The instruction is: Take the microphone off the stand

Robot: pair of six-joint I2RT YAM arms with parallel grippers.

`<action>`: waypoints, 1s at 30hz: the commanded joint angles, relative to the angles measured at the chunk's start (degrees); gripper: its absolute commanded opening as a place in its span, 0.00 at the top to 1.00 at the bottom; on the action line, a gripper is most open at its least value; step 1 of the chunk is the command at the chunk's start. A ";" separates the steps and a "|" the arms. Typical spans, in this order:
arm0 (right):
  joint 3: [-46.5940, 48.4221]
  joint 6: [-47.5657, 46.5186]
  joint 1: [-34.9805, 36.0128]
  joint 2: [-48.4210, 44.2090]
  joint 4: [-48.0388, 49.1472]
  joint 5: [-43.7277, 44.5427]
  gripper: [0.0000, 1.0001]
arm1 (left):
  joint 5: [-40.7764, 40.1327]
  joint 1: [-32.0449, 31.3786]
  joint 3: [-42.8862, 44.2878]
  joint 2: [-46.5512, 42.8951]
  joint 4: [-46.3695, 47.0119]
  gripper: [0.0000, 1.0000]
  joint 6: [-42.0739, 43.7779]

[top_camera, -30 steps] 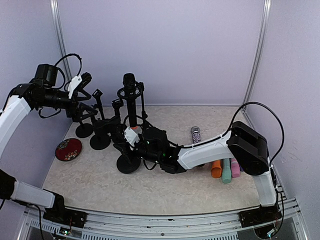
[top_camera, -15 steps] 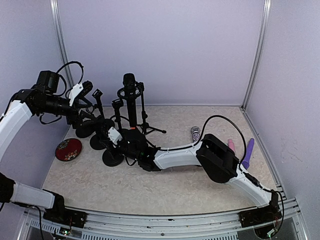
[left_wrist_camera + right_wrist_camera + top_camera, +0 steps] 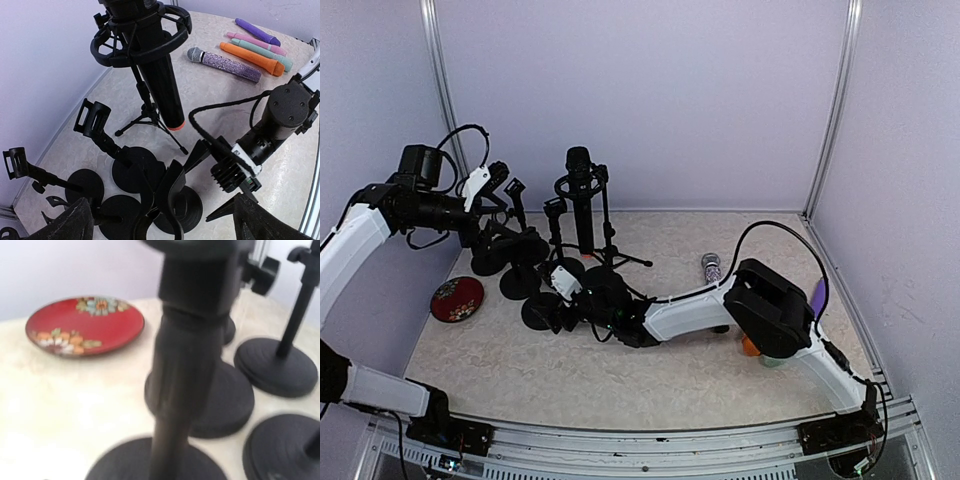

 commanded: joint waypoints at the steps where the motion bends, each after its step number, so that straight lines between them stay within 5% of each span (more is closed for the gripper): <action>1: -7.94 2.30 -0.43 -11.81 -0.42 0.64 0.08 | 1.20 0.40 0.52 1.79 2.89 0.06 -1.71; 13: -33.09 19.74 -9.44 -33.94 -4.45 -0.54 0.22 | 0.80 0.42 1.79 2.08 4.19 0.07 -2.97; 30: -14.06 8.12 -16.71 -18.74 -16.73 2.87 0.26 | 0.48 0.39 0.77 0.34 3.36 0.08 -3.17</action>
